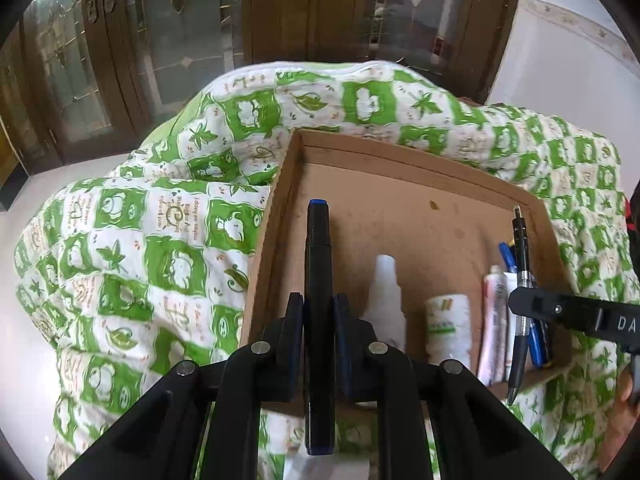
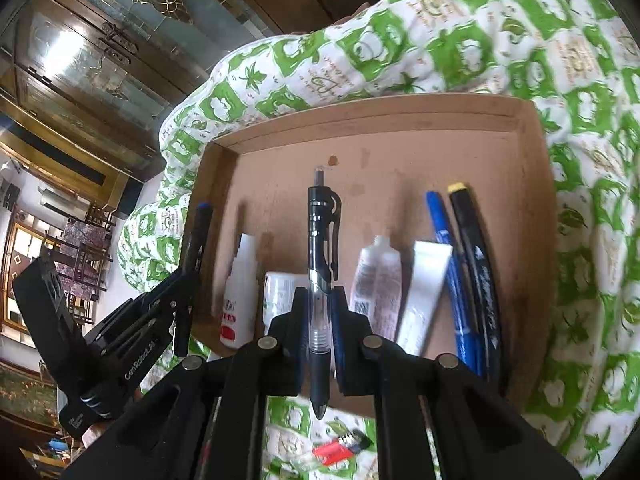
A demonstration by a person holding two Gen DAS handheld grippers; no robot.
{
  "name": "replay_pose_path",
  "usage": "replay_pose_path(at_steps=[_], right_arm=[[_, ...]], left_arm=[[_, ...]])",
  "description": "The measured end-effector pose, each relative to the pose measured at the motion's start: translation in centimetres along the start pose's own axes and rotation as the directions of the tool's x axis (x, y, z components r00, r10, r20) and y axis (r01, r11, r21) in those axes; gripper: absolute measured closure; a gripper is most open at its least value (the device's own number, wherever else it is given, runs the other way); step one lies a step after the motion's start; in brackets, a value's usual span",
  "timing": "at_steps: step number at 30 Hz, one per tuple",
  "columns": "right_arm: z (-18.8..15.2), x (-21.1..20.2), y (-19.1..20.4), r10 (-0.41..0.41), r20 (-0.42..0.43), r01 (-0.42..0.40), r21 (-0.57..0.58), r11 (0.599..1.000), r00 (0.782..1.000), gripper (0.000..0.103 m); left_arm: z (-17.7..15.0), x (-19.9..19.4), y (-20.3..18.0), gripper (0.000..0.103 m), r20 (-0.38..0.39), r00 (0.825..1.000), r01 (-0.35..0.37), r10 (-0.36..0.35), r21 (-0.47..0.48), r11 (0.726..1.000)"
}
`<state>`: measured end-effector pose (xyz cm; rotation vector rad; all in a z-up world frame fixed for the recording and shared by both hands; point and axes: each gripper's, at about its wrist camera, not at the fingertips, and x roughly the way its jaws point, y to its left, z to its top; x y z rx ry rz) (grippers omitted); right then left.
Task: Organize rigid objects
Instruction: 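Carry the gel pen and black marker into the tray and open the right gripper, then grasp the red lighter with the right gripper while the left grasps the white paint marker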
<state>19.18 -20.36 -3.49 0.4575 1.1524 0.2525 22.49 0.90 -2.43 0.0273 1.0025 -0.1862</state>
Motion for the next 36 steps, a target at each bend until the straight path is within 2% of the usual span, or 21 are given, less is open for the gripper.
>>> replay_pose_path(at_steps=[17, 19, 20, 23, 28, 33, 36], right_arm=[[0.8, 4.1, -0.4, 0.002, 0.009, -0.002, -0.006, 1.000, 1.000, 0.091], [0.7, 4.1, -0.6, 0.001, 0.010, -0.001, -0.004, 1.000, 1.000, 0.090], [0.6, 4.0, -0.6, -0.003, 0.010, 0.003, -0.006, 1.000, 1.000, 0.085], [0.4, 3.5, -0.5, -0.012, 0.024, 0.012, -0.004, 1.000, 1.000, 0.072], [-0.3, 1.1, -0.2, 0.000, 0.051, -0.001, 0.008, 1.000, 0.999, 0.068], [-1.5, -1.5, 0.5, 0.021, 0.065, -0.022, 0.014, 1.000, 0.998, 0.055], [-2.8, -2.4, 0.7, 0.026, 0.051, -0.027, 0.024, 0.999, 0.998, 0.054]], left_arm=[[1.1, 4.1, -0.2, 0.088, -0.043, 0.999, -0.017, 0.017, 0.009, 1.000], [1.1, 4.0, -0.1, 0.088, -0.037, 0.999, -0.008, 0.008, 0.002, 1.000], [0.9, 3.8, 0.0, 0.087, -0.037, 0.999, -0.002, 0.002, -0.002, 1.000], [0.4, 2.3, 0.5, 0.073, -0.027, 1.000, 0.009, -0.009, -0.010, 1.000], [-0.7, -1.6, 1.0, 0.057, -0.003, 0.999, 0.044, -0.044, -0.002, 0.999], [-3.5, -5.6, 2.7, 0.050, 0.006, 0.997, 0.083, -0.083, -0.044, 0.996], [-5.8, -6.3, 4.2, 0.050, -0.024, 0.995, 0.098, -0.100, -0.098, 0.990]])
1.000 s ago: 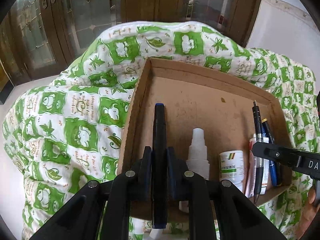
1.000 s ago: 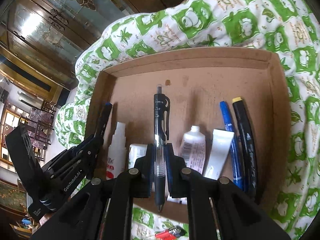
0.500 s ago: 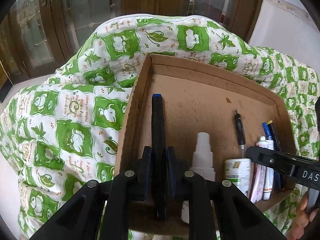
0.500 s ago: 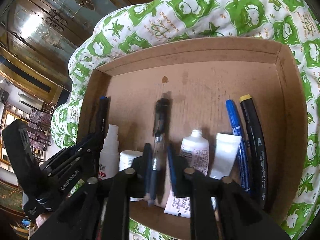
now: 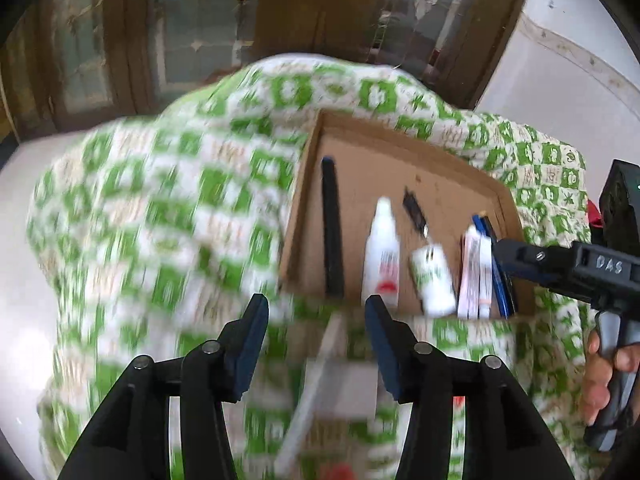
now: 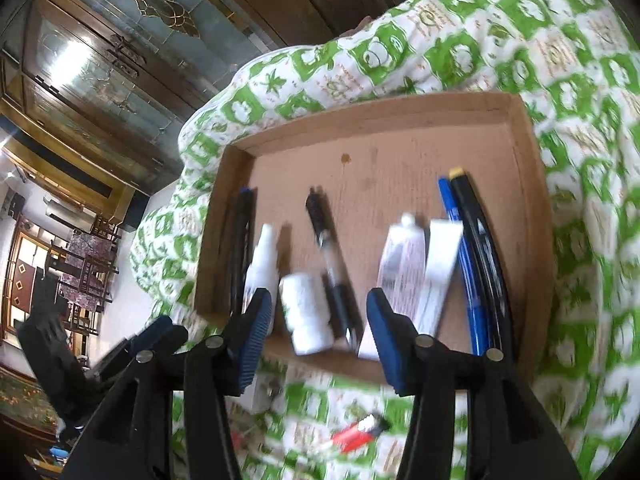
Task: Organize rigid objects
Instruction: 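Grasp the red lighter with the right gripper while the left grasps the white paint marker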
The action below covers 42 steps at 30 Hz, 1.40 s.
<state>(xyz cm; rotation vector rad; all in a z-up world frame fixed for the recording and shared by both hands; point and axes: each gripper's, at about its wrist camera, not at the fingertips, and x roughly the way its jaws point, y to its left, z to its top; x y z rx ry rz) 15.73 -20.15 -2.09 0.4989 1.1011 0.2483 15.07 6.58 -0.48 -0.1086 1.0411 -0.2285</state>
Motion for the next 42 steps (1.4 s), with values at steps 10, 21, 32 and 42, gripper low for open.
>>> replay_pose_path(at_steps=[10, 21, 32, 42], right_arm=[[-7.5, -0.4, -2.8, 0.056, -0.192, -0.030, 0.137, 0.990, 0.980, 0.053], [-10.3, 1.6, -3.4, 0.077, -0.276, -0.029, 0.175, 0.984, 0.958, 0.053], [-9.7, 4.9, -3.3, 0.014, -0.265, 0.034, 0.173, 0.984, 0.964, 0.058], [-8.5, 3.3, -4.0, -0.175, -0.274, 0.199, 0.064, 0.978, 0.946, 0.085]], left_arm=[[-4.9, -0.6, 0.1, 0.050, -0.108, 0.994, -0.008, 0.008, -0.006, 1.000], [-6.5, 2.7, -2.1, 0.062, -0.173, 0.970, -0.142, 0.171, 0.171, 0.975], [-7.4, 2.3, -3.7, 0.092, -0.190, 0.981, 0.004, 0.022, 0.136, 0.991], [-12.7, 2.1, -7.6, 0.092, -0.315, 0.938, 0.193, -0.145, 0.124, 0.973]])
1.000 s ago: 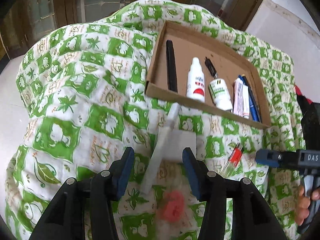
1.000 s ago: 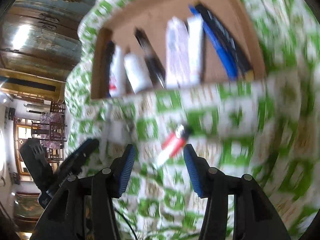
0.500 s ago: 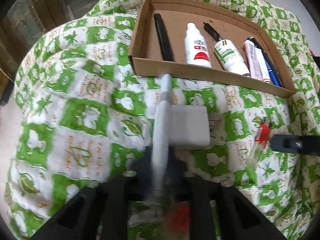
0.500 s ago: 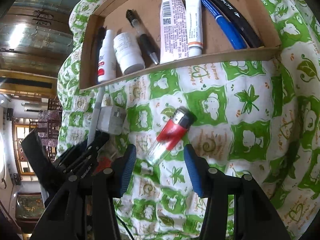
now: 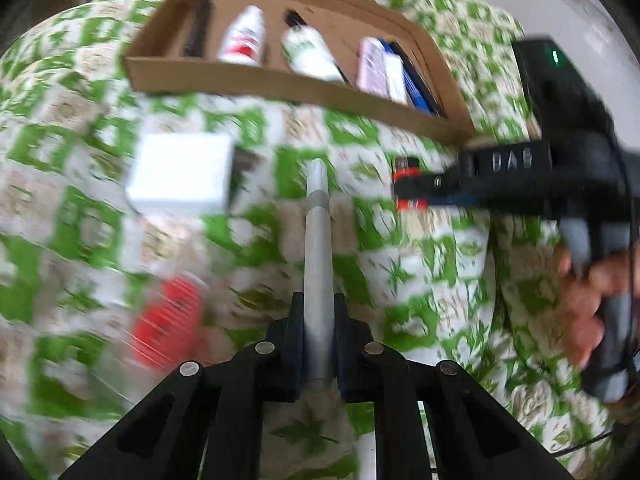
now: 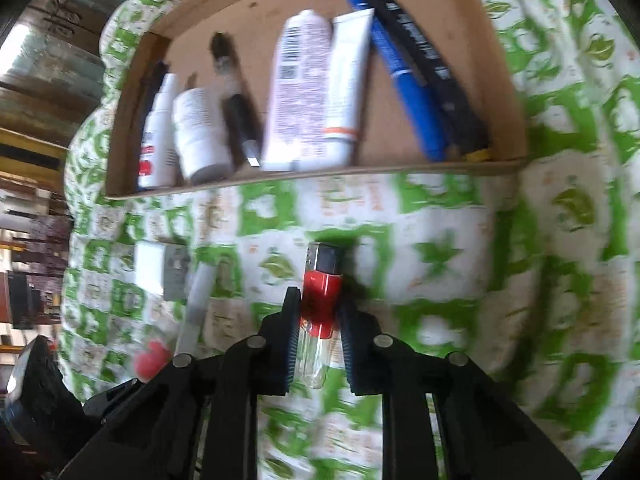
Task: Organize rigid objects
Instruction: 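Grasp the red lighter with the right gripper while the left grasps the white paint marker, then lift the red lighter with the right gripper while the left lifts the white marker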
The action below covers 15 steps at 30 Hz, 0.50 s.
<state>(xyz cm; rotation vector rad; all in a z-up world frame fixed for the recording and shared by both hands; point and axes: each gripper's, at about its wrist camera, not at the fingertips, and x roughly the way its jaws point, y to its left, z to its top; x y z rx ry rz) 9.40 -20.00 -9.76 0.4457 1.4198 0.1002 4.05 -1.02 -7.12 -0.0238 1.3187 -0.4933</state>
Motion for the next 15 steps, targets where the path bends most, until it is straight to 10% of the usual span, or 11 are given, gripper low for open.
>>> replay_pose_path(at_steps=[15], right_arm=[[0.0, -0.9, -2.5, 0.056, -0.032, -0.054, 0.083, 0.995, 0.998, 0.068]], left_arm=[[1.9, 0.4, -0.4, 0.076, 0.019, 0.996, -0.084, 0.083, 0.050, 0.995]])
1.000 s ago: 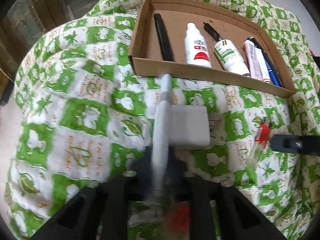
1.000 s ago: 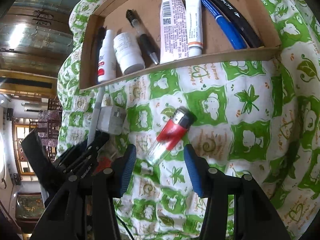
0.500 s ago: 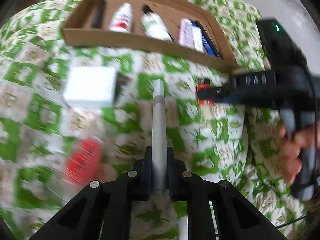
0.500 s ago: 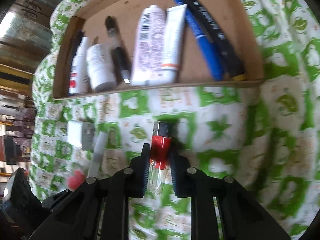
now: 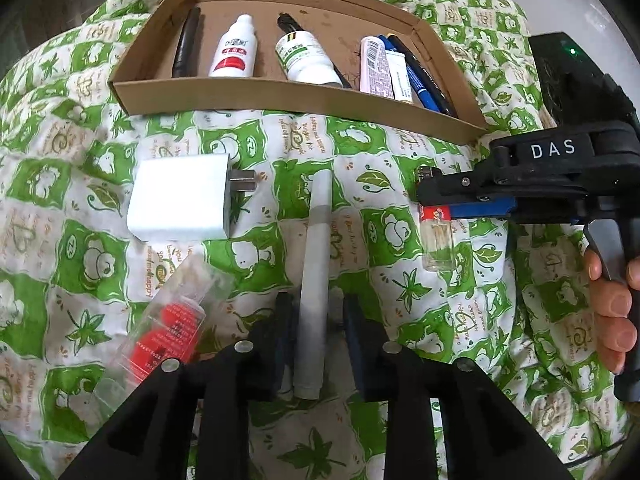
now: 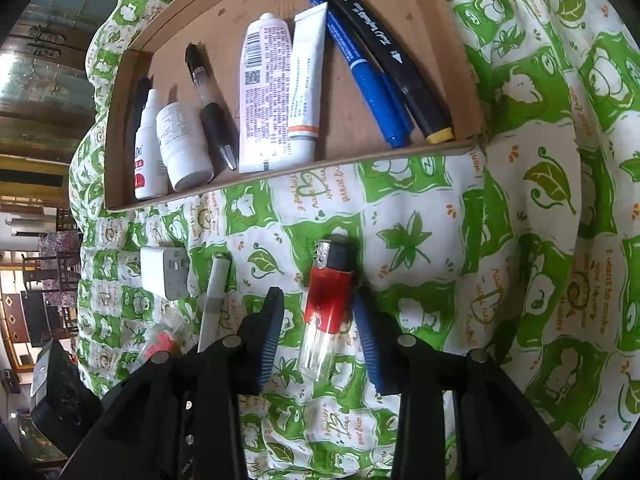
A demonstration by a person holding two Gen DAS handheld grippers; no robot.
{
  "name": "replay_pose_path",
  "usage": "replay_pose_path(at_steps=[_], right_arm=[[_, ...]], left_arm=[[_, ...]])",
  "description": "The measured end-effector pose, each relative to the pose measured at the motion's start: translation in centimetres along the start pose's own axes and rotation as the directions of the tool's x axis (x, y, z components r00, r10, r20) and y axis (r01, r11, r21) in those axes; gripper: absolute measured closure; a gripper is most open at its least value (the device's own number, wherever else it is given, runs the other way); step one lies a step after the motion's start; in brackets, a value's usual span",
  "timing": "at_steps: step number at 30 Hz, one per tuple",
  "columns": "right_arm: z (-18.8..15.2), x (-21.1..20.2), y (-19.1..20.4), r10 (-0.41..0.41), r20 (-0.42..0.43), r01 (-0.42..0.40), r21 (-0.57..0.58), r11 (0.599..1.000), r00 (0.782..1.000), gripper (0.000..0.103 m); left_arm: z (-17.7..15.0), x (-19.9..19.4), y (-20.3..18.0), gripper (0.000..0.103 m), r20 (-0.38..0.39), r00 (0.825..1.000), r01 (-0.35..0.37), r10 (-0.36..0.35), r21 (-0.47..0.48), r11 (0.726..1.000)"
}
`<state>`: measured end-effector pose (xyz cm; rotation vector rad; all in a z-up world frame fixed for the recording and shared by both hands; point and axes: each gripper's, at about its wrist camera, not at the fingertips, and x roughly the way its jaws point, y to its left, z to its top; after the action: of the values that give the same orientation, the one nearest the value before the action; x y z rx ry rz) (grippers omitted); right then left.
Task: Organize rigid objects
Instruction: 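Lift the red lighter with the right gripper while the left lifts the white marker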
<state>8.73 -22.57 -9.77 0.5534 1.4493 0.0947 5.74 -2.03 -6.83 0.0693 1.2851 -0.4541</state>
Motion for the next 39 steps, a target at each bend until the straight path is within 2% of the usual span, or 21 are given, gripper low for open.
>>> replay_pose_path(at_steps=[4, 6, 9, 12, 15, 18, 20, 27, 31, 37, 39], right_arm=[[-0.1, 0.4, 1.0, -0.031, 0.012, 0.031, -0.017, 0.999, 0.999, 0.068], [-0.2, 0.9, 1.7, -0.072, 0.019, 0.073, -0.057, 0.996, 0.997, 0.068], [-0.5, 1.7, 2.7, -0.142, 0.029, 0.145, -0.135, 0.980, 0.989, 0.073], [-0.6, 1.7, 3.0, -0.173, 0.045, 0.178, -0.165, 0.970, 0.984, 0.080], [-0.6, 1.3, 3.0, -0.158, 0.046, 0.163, -0.167, 0.972, 0.986, 0.082], [-0.7, 0.7, 2.9, -0.106, 0.027, 0.109, -0.158, 0.981, 0.994, 0.083], [-0.9, 0.6, 3.0, -0.089, 0.012, 0.089, -0.161, 0.983, 0.996, 0.083], [-1.3, 1.4, 3.2, -0.124, -0.003, 0.121, -0.182, 0.976, 0.992, 0.083], [-1.6, 1.5, 3.4, -0.137, 0.006, 0.135, -0.196, 0.971, 0.991, 0.083], [-2.2, 0.9, 4.8, -0.089, 0.041, 0.095, -0.200, 0.975, 0.995, 0.084], [-2.3, 0.3, 5.1, -0.078, 0.054, 0.087, -0.209, 0.974, 0.996, 0.089]], left_arm=[[0.8, 0.3, -0.6, 0.076, 0.014, 0.999, -0.048, 0.048, 0.033, 0.998], [1.9, 1.2, -1.4, 0.076, 0.020, 0.998, -0.068, 0.068, 0.046, 0.997], [2.8, 2.3, -1.2, 0.089, 0.013, 0.997, -0.072, 0.071, 0.029, 0.997], [3.1, 2.1, -1.1, 0.092, 0.028, 0.997, -0.066, 0.066, 0.019, 0.998], [2.6, 1.7, -0.9, 0.092, 0.030, 0.999, -0.033, 0.033, -0.001, 0.999], [1.5, 1.0, 0.0, 0.092, 0.017, 1.000, 0.019, -0.018, -0.028, 0.999], [1.1, 0.8, 0.1, 0.092, 0.016, 1.000, 0.021, -0.021, -0.029, 0.999], [1.1, 1.7, 0.3, 0.092, -0.010, 1.000, 0.014, -0.014, -0.042, 0.999], [1.1, 1.7, 0.2, 0.092, 0.004, 1.000, 0.008, -0.008, -0.039, 0.999], [0.7, 1.2, -0.3, 0.092, 0.030, 1.000, 0.006, -0.005, -0.031, 0.999], [0.7, 1.1, -0.4, 0.092, 0.034, 0.999, 0.008, -0.007, -0.030, 1.000]])
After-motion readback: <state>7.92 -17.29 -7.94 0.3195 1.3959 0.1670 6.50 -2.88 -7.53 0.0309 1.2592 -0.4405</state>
